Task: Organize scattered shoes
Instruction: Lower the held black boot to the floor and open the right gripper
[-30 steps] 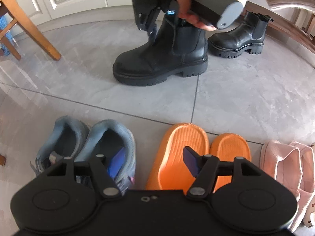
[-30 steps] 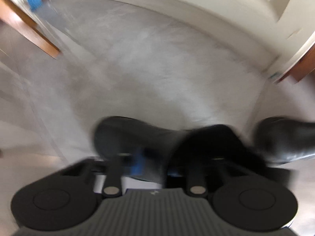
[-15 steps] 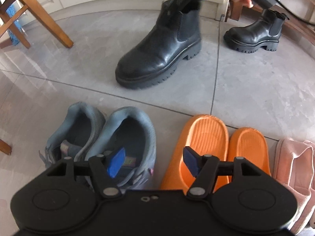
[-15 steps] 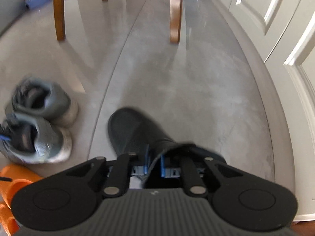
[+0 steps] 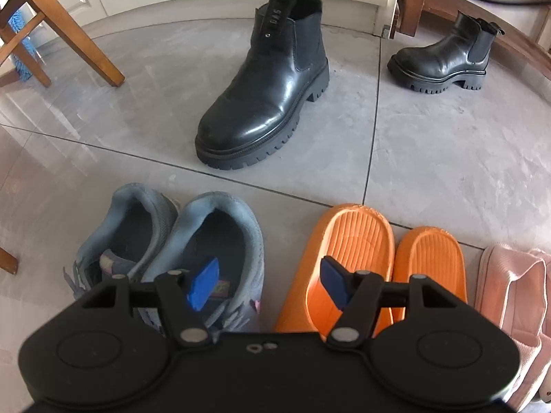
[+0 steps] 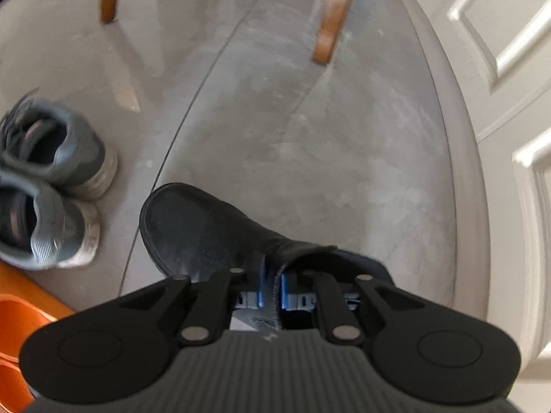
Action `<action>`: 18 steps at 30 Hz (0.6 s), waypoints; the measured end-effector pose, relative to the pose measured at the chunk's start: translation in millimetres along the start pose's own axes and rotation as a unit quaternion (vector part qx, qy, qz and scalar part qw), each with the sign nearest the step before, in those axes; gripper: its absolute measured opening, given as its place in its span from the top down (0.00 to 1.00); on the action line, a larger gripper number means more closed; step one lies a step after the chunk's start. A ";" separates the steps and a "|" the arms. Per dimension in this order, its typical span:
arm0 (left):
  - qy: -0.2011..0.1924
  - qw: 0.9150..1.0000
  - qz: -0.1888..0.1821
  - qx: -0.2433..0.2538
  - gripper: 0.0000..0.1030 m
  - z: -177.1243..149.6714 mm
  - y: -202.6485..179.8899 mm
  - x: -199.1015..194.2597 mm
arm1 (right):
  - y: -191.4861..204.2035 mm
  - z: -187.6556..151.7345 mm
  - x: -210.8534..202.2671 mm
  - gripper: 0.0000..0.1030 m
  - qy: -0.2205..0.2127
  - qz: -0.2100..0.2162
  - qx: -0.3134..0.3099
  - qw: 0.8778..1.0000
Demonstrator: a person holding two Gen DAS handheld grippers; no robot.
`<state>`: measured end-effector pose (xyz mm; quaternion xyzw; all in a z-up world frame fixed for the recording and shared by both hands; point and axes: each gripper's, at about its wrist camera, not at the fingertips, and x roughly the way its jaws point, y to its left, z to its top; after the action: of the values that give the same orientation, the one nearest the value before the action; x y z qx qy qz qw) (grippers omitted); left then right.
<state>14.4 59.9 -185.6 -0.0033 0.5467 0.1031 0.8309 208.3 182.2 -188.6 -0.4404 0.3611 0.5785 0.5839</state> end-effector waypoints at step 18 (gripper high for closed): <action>0.004 1.000 0.008 -0.014 0.37 -6.0 11.4 -3.0 | 21.0 -47.1 -22.0 0.94 0.076 0.036 -0.094 0.992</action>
<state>5.8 69.9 -184.0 -0.0106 0.5483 0.1175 0.8279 190.0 129.3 -186.6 -0.5229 0.3639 0.5954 0.4895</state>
